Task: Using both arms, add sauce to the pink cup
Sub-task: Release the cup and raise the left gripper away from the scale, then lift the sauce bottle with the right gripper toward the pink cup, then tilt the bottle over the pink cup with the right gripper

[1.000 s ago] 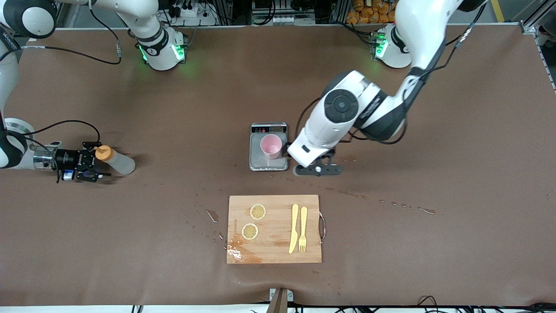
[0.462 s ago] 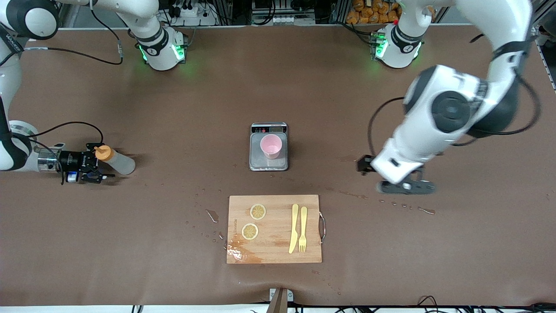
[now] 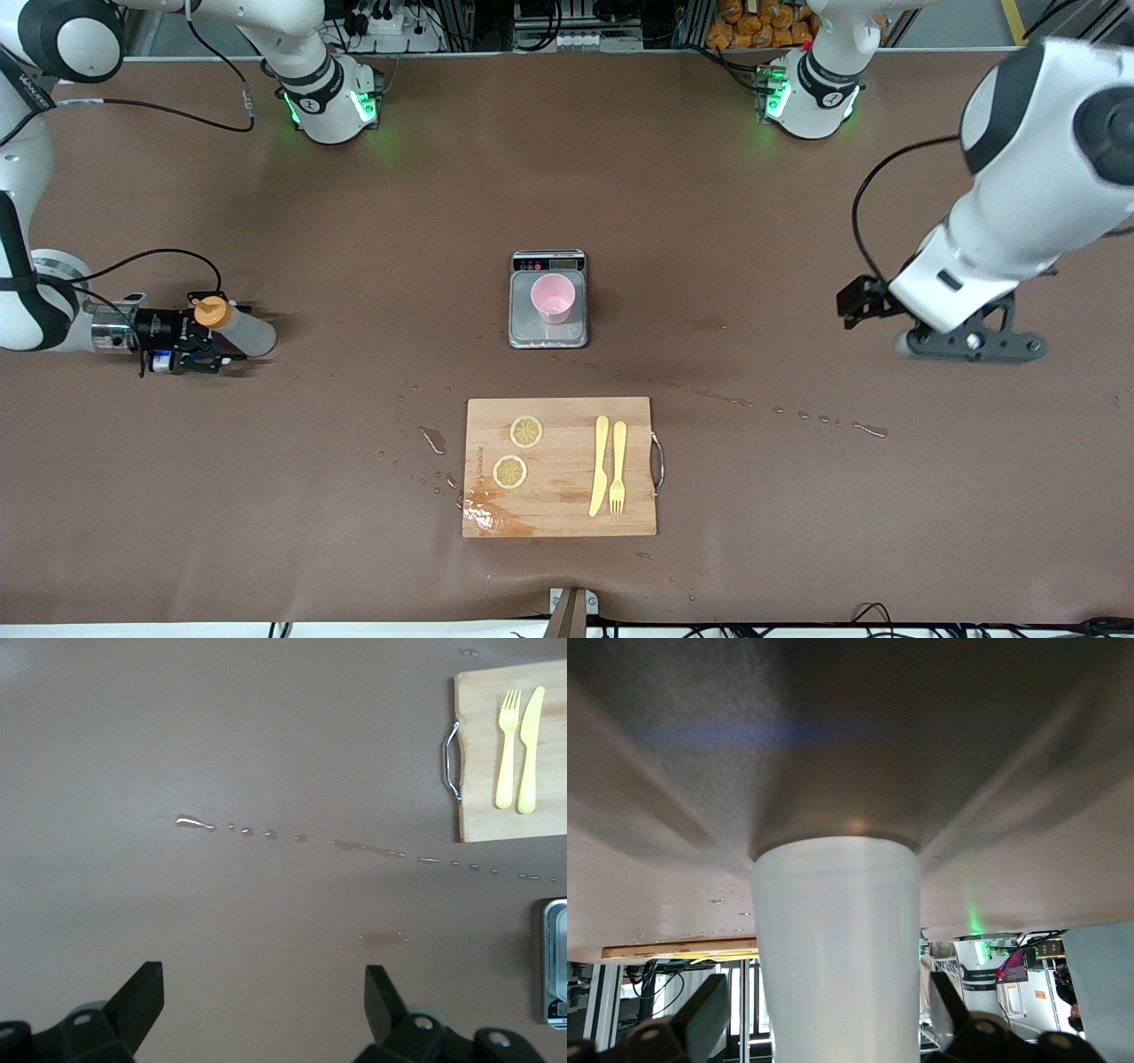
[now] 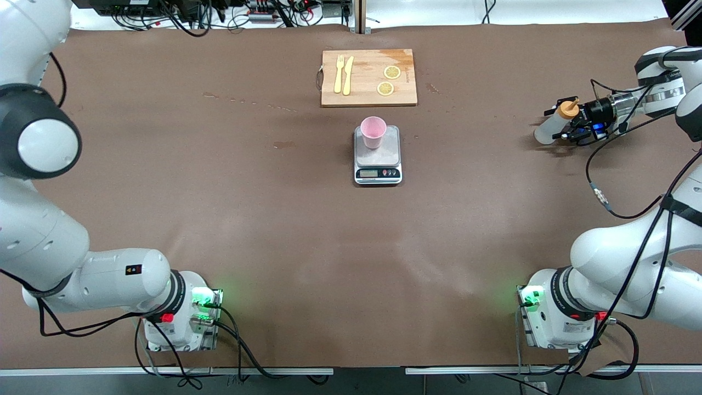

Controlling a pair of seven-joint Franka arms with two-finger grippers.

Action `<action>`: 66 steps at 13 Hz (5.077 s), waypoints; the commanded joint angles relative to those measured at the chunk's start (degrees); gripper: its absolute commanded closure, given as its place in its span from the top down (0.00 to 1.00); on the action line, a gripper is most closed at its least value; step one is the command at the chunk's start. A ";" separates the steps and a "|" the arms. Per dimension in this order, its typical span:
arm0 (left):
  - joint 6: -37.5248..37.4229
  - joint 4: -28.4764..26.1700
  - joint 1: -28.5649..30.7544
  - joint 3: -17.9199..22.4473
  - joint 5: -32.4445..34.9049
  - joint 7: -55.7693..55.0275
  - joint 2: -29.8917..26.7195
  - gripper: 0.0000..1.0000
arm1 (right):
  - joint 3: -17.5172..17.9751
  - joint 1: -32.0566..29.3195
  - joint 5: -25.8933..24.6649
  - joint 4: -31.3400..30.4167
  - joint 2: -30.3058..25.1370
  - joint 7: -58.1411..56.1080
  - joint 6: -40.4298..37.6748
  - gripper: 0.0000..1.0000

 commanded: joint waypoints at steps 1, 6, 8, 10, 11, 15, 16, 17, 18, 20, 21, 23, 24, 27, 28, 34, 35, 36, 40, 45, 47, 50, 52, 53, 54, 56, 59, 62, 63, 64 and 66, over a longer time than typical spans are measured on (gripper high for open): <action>-1.13 -2.72 0.50 2.56 -2.17 3.69 -5.19 1.00 | -0.07 0.07 1.30 -0.30 -0.47 -0.74 -0.62 0.66; -5.34 -8.96 -13.02 21.63 -7.09 14.43 -14.16 1.00 | -0.15 -0.02 1.30 0.58 -0.65 -0.13 -0.62 0.56; -7.37 -8.96 -14.09 22.88 -8.25 14.35 -14.44 1.00 | -0.15 0.60 1.30 1.10 -1.43 0.13 -0.71 0.56; -7.56 -8.87 -13.48 22.71 -10.35 13.48 -14.35 1.00 | -0.33 2.26 1.21 1.02 -3.01 1.88 -0.54 0.56; -7.47 -8.61 -13.48 22.80 -11.58 13.30 -14.35 1.00 | -0.33 2.97 0.87 1.10 -3.72 3.72 -0.27 0.56; -5.55 -8.26 -13.66 22.45 -12.03 13.12 -14.17 1.00 | -0.51 6.13 -0.89 2.59 -6.35 8.30 0.17 0.57; -4.40 -8.35 -13.57 22.44 -12.03 13.21 -14.09 1.00 | -0.51 7.18 -2.46 3.12 -7.32 10.48 0.78 0.57; -3.70 -8.26 -13.39 22.53 -12.55 13.47 -14.00 1.00 | -0.42 8.84 -5.00 3.21 -9.41 13.20 2.87 0.58; -3.69 -8.26 -13.39 22.71 -13.34 13.47 -14.00 1.00 | -0.42 10.69 -7.46 3.13 -11.52 16.28 4.37 0.58; -3.60 -8.26 -13.57 22.53 -12.74 13.12 -14.00 1.00 | -0.42 14.12 -11.07 3.21 -14.61 21.73 5.87 0.58; -3.60 -8.26 -13.48 22.62 -12.65 12.95 -14.00 1.00 | -0.42 14.92 -12.22 3.21 -15.67 23.84 6.14 0.58; -3.78 -8.08 -13.31 23.15 -12.65 12.69 -14.17 1.00 | -0.51 16.85 -12.41 3.48 -16.81 27.45 6.23 0.58; -3.86 -7.65 -13.13 23.15 -12.04 12.42 -13.82 1.00 | -0.51 17.56 -12.41 3.48 -17.34 28.69 6.23 0.58; -4.21 -6.68 -13.04 23.06 -8.95 12.77 -13.73 1.00 | -0.42 22.02 -16.08 3.48 -19.27 35.96 8.41 0.58; -4.91 -6.50 -13.04 23.06 -8.95 12.60 -13.73 1.00 | -0.33 24.48 -19.06 3.48 -20.15 39.30 9.56 0.58; -6.33 -5.27 -13.66 22.45 -9.66 12.51 -13.56 1.00 | -0.15 33.54 -29.54 3.48 -24.73 55.48 9.40 0.58; -6.33 -5.18 -13.66 22.44 -9.66 12.51 -13.47 1.00 | -0.15 35.04 -30.07 3.39 -24.90 57.42 9.31 0.58; -6.24 -5.10 -13.40 22.53 -9.74 12.59 -13.47 1.00 | -0.15 36.10 -30.51 3.39 -25.25 59.44 9.31 0.58; -6.24 -5.18 -13.39 22.44 -9.66 12.86 -13.38 1.00 | -0.07 43.21 -37.35 3.56 -25.69 71.21 9.13 0.58; -6.33 -4.92 -13.66 22.44 -9.74 12.95 -13.03 1.00 | 0.02 52.35 -45.35 4.79 -25.43 85.80 6.77 0.58; -6.33 -4.83 -13.66 22.01 -9.66 12.77 -13.03 1.00 | -0.07 56.22 -48.86 6.80 -24.73 91.34 4.49 0.58; -6.33 -4.83 -13.57 22.01 -9.66 12.77 -13.03 1.00 | -0.07 60.36 -51.17 9.10 -23.68 97.24 1.14 0.56; -6.33 -4.74 -13.57 22.01 -9.57 12.68 -13.29 1.00 | -0.07 61.24 -50.73 9.54 -23.76 97.61 0.96 0.36; -6.33 -4.74 -13.66 22.01 -9.57 12.68 -13.29 1.00 | -0.07 61.24 -50.21 9.54 -23.76 97.61 1.05 0.36; -6.33 -4.74 -13.66 21.92 -9.48 12.68 -13.29 1.00 | 0.02 61.16 -49.77 10.06 -23.85 97.43 0.96 0.37; -6.33 -4.74 -13.74 21.83 -9.31 12.60 -13.29 1.00 | -0.15 60.37 -44.26 12.78 -24.20 97.52 0.78 0.37; -6.33 -4.83 -13.74 21.74 -9.22 12.60 -13.21 1.00 | -0.16 57.91 -38.88 15.52 -24.38 95.86 -0.80 0.37; -6.33 -4.74 -13.74 20.78 -8.78 12.51 -13.12 1.00 | -0.24 56.25 -33.96 15.43 -25.43 92.52 -1.06 0.38; -6.33 -4.74 -13.66 20.77 -8.78 12.59 -13.12 1.00 | -0.24 56.06 -33.94 14.73 -25.43 91.64 -0.63 0.38; -6.33 -4.74 -13.66 20.77 -8.78 12.60 -13.12 1.00 | -0.33 54.93 -33.51 12.81 -25.34 87.19 0.42 0.38; -6.33 -4.74 -13.74 20.77 -8.78 12.60 -13.12 1.00 | -0.24 47.74 -23.91 10.51 -25.43 76.65 3.94 0.36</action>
